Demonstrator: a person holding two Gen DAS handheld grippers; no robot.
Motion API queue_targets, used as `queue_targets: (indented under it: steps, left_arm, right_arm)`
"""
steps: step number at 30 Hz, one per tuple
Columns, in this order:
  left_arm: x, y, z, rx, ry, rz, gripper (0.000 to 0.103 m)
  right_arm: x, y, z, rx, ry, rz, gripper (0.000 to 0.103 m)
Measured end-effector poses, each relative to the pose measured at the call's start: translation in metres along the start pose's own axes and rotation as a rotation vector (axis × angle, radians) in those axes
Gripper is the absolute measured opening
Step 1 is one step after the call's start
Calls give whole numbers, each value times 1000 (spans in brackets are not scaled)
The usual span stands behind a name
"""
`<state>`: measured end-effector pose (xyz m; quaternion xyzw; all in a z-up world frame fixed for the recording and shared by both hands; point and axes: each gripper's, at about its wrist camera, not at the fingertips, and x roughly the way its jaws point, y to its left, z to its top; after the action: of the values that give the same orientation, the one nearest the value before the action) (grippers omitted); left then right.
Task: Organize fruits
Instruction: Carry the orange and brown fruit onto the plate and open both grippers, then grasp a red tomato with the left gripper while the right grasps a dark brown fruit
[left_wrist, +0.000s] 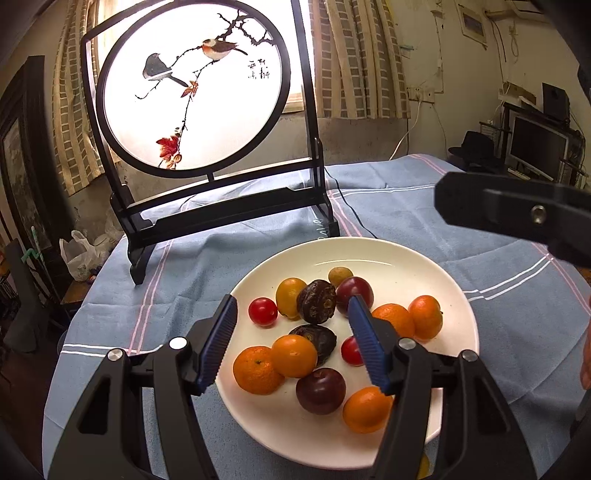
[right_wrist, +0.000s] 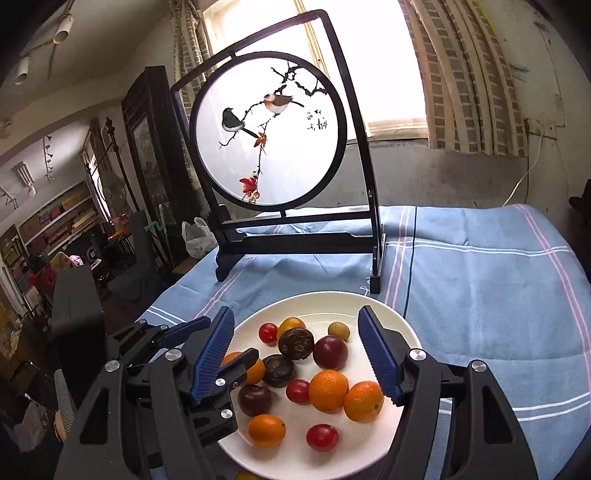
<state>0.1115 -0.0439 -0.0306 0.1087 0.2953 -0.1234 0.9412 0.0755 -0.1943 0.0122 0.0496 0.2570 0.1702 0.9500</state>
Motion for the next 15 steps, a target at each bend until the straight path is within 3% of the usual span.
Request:
queue_targets:
  steps: [9, 15]
  left_arm:
    - [-49, -4, -21, 32, -23, -8, 65]
    - [-82, -7, -50, 73, -21, -27, 69]
  right_arm:
    - [-56, 23, -37, -163, 20, -46, 73]
    - [-73, 31, -82, -237, 115, -43, 73]
